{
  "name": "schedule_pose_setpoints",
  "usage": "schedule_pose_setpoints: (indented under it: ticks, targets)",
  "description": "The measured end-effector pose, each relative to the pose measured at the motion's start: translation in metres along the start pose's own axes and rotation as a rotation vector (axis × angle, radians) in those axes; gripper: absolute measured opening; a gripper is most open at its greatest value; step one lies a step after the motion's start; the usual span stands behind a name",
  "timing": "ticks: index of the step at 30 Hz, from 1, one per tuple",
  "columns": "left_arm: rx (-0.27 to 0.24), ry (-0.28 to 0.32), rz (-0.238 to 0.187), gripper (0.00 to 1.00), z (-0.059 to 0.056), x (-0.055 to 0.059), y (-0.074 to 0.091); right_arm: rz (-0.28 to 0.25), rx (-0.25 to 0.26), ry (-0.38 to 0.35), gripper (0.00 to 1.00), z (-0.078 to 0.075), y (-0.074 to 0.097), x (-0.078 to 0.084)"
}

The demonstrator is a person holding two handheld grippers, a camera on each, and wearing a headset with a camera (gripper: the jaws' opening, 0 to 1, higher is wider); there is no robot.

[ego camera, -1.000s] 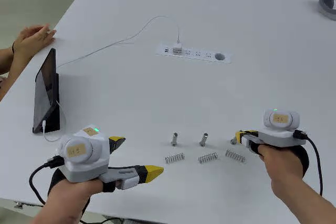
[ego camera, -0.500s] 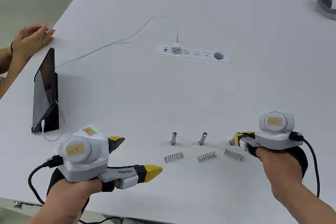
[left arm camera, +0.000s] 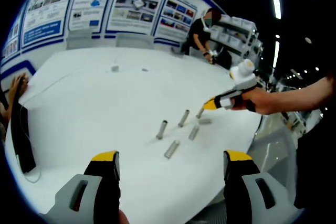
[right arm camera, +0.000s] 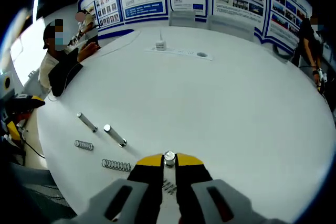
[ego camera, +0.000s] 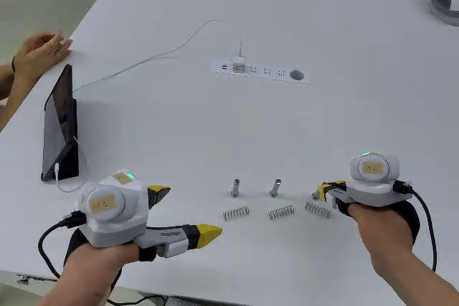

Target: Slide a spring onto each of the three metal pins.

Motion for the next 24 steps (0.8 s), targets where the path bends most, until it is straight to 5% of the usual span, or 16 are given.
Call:
schedule_pose_setpoints:
  ticks: [24]
  targets:
    - [0.015,-0.006,0.000,0.83,-0.0046,-0.0007,-0.0030,0.002,0.000,0.037,0.09,0.0005,0.0047,0.0027]
Point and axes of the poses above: the centre of the closed fingertips' face, and the gripper's own axes: y roughly backward along the fingers, z roughly to its left, x roughly out of its underside, the point moved 4 cm from there along y, roughly backward along the fingers, and after that the axes turned 14 degrees about -y, right-handed, at the moved point
